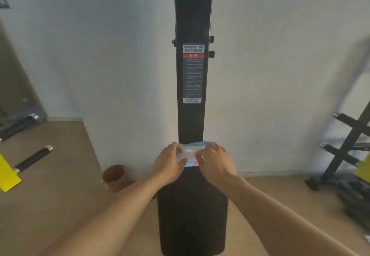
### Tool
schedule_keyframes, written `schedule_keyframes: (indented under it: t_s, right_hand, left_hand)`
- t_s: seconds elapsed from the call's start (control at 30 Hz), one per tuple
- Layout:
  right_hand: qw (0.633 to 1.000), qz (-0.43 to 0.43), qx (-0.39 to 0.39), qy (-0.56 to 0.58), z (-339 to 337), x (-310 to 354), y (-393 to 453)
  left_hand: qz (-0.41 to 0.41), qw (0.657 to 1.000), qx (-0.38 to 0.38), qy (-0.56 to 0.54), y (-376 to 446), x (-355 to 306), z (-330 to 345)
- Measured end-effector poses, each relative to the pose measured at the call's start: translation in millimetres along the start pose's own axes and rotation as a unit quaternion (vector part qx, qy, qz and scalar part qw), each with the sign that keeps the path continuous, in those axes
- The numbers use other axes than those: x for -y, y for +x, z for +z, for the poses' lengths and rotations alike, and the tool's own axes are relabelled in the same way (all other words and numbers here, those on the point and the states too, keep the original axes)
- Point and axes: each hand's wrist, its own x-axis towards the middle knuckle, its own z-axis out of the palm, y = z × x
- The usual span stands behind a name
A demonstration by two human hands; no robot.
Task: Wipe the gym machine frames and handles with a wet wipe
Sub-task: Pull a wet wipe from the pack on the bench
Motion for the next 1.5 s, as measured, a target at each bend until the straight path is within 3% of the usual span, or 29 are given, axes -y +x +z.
schedule_keyframes:
  t_s: [0.13,0.27,0.43,0.7,0.87,1.03,1.2,1.37,1.5]
  right_hand:
    - [0.996,0.008,-0.035,0.078,8,-1,11]
    - [0.999,0.017,-0.019,0.043,20,5,23]
    - [0.990,0.095,-0.020,0.104,23,10,36]
    - [0.982,0.133,-0.042,0.128,23,11,43]
    - [0.958,0.138,-0.049,0.248,23,7,46]
    - [0.952,0.117,-0.039,0.281,12,1,46]
    - [0.965,0.093,-0.038,0.243,14,1,48]
    - [0.965,0.072,-0.011,0.252,5,3,48]
    - [0.968,0.061,0.072,0.234,-5,-1,52]
  left_hand:
    - [0.001,1.000,-0.029,-0.006,6,4,6]
    - [0.013,0.999,-0.026,-0.023,14,8,9]
    - [0.030,0.990,0.005,-0.135,18,16,10]
    - [0.094,0.994,0.007,-0.051,31,24,10]
    - [0.032,0.982,0.062,-0.174,40,12,10]
    - [0.000,0.986,0.006,-0.166,40,8,18]
    - [-0.014,0.992,-0.059,-0.111,33,4,24]
    - [-0.027,0.992,-0.076,-0.092,34,1,24]
    - [-0.028,0.992,-0.084,-0.087,34,1,25]
